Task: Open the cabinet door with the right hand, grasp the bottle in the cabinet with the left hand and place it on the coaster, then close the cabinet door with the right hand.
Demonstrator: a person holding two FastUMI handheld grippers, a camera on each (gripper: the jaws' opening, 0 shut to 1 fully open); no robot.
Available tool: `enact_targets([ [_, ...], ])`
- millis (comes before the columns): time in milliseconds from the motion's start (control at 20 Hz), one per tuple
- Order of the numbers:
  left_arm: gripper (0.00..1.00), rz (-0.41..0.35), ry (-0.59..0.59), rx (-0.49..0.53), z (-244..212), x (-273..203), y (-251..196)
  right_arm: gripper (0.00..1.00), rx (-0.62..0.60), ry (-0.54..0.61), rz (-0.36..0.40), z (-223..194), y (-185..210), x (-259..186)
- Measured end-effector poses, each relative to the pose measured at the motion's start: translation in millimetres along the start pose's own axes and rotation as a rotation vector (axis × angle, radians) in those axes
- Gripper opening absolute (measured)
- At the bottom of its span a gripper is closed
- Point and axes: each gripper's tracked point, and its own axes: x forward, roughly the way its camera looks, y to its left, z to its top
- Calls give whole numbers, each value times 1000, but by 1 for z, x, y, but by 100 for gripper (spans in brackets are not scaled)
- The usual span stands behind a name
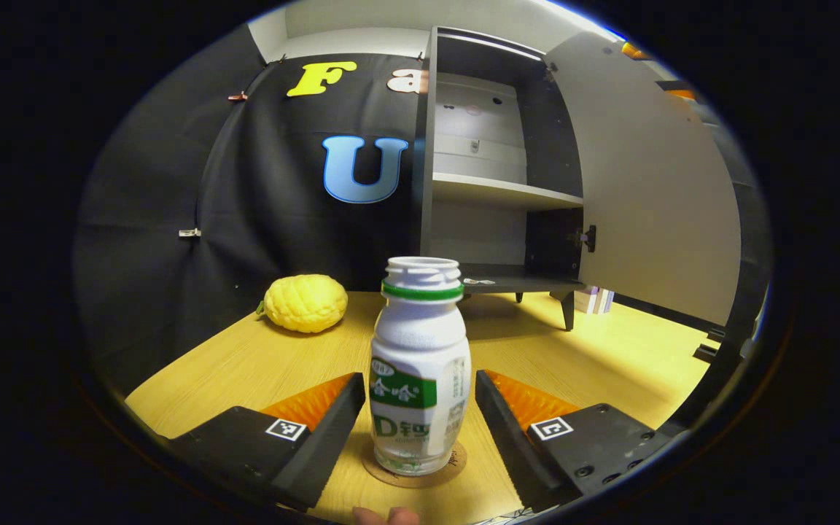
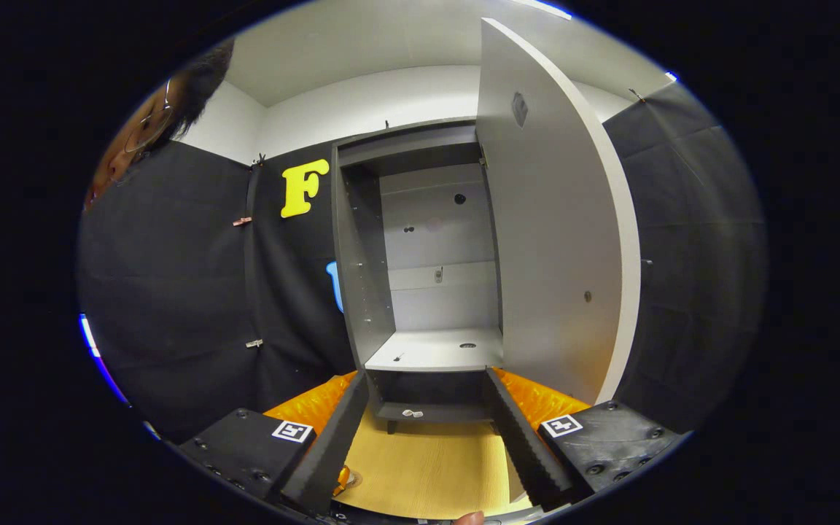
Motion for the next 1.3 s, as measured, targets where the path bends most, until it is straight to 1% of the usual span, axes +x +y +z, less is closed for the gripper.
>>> enact_targets([
  [150, 96, 9, 19, 25, 3, -10, 2, 100, -1, -9, -6, 3, -9, -6],
  [200, 96, 16, 27, 29, 6, -15, 4, 98, -2, -15, -7, 5, -12, -9],
  [250, 96, 27, 30, 29, 10, -21, 6, 98, -4, -20, -9, 7, -16, -13],
  [450, 96, 71, 18, 3, 48, -44, 11, 98, -17, -29, -34, 7, -38, -24],
  [550, 96, 82, -2, -8, 80, -57, 6, 98, -10, -38, -48, 10, -49, -30],
  [750, 96, 78, -64, -53, 165, -71, -14, 96, -7, -55, -53, 15, -64, -46],
  [800, 96, 80, -77, -53, 187, -71, -18, 100, -15, -63, -60, 17, -70, -50],
  [850, 95, 74, -93, -54, 209, -68, -25, 100, -16, -74, -66, 21, -76, -55],
  [950, 95, 54, -95, -65, 241, -60, -39, 100, -5, -95, -99, 30, -94, -65],
  [1000, 95, 43, -94, -73, 253, -55, -45, 95, -3, -105, -127, 33, -107, -68],
  [1100, 94, 32, -92, -76, 280, -50, -55, 95, -9, -96, -204, 32, -136, -66],
  [1150, 95, 38, -91, -67, 290, -48, -57, 95, -10, -81, -239, 30, -150, -63],
  [1200, 95, 42, -100, -58, 302, -46, -60, 97, -3, -71, -260, 31, -160, -61],
  [1300, 95, 28, -124, -55, 322, -44, -68, 98, 23, -73, -271, 36, -168, -57],
])
